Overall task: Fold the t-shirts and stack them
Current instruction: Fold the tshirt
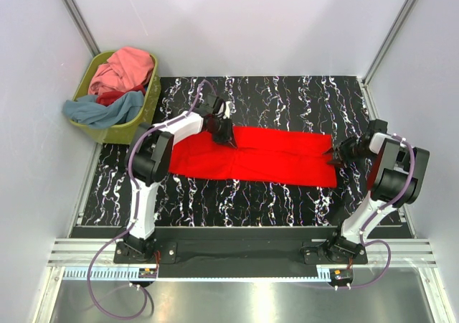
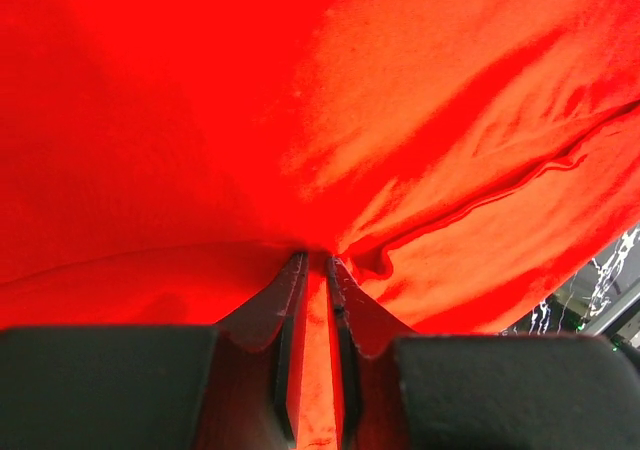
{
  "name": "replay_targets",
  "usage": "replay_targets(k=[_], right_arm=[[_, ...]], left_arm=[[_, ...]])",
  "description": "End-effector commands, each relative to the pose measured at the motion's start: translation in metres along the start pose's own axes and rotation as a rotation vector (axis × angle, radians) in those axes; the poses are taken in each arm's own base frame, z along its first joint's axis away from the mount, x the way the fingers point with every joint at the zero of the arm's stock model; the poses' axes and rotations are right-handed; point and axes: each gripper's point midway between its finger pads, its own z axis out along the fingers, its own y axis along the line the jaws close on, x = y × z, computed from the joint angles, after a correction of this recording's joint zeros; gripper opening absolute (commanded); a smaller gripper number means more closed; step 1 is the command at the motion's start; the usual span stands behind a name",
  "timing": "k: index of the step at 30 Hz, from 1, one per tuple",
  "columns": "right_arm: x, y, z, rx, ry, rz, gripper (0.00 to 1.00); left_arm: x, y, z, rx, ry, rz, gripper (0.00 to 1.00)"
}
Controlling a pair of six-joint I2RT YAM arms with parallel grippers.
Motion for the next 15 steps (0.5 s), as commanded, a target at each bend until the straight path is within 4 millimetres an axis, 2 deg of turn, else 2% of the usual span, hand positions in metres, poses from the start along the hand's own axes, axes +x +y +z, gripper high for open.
replay_targets(k=[1,4,8,12,15], right_arm=[[-0.011,0.003,0.0,-0.022,-0.027,0.018,0.47],[-0.021,0.003,-0.001,-0.02,-0.043,0.028,0.42],[-0.028,0.001,-0.001,-0.014,-0.059,0.024,0.3],[-0.028,0.0,0.001,-0.015,-0.05,0.018,0.06],[-0.027,0.0,-0.006,-0.003,-0.07,0.001,0.02]], left_arm=[[-0.02,0.003,-0.006,-0.021,-0.051,0.0,0.17],[-0.019,0.009,-0.005,-0.036,-0.044,-0.008,0.17],[-0.015,0.014,-0.001,-0.045,-0.026,-0.018,0.15],[-0.012,0.017,0.001,-0.05,-0.015,-0.024,0.15],[-0.009,0.02,0.003,-0.059,-0.007,-0.028,0.14]])
